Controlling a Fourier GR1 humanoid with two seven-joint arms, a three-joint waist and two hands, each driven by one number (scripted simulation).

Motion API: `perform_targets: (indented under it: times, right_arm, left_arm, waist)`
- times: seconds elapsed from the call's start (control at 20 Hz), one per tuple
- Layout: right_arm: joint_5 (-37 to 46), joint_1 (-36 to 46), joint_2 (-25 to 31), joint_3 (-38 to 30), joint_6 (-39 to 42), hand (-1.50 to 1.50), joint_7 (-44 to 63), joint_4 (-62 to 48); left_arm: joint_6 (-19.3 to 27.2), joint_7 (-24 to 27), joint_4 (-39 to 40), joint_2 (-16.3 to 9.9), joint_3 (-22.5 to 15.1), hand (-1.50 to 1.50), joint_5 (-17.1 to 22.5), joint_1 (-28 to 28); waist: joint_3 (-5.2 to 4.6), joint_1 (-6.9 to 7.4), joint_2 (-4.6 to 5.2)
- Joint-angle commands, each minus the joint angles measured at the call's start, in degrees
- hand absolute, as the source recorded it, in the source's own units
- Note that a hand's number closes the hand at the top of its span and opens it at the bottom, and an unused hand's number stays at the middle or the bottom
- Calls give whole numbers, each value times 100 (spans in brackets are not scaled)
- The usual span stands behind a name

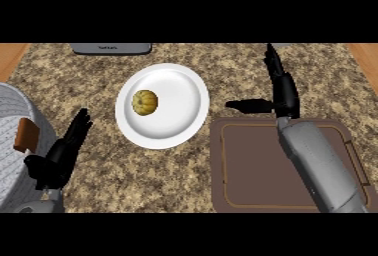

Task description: Pick the squash from the tray and place it in the plate

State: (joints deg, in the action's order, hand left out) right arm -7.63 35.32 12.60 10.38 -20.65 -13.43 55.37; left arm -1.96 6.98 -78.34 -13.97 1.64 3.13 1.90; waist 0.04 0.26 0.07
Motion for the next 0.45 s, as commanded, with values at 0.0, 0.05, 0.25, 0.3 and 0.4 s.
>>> perform_targets:
  times: [0.0,0.05,0.25,0.3,0.4]
  right_arm:
    - [56,28,331,-307,668,-150,-227,-270]
    - [143,40,246,-329,669,-150,-298,-282]
    - [357,-453,139,-426,766,-150,-779,-360]
    - [157,-336,399,-677,1131,-150,-1262,-997]
    - [304,-107,234,-876,984,-150,-1473,-1300]
  left_arm:
    - [-26,42,-85,81,26,0,-59,-41]
    - [125,-68,108,157,-29,0,-247,244]
    - [30,-93,168,159,100,0,-227,276]
    - [-249,93,30,-11,179,0,-43,-1]
    - [-25,-37,-11,267,12,0,-249,70]
  waist:
    - [-3,7,-2]
    - [-3,-3,-1]
    - [-3,-10,-5]
    - [-1,27,5]
    - [-1,26,6]
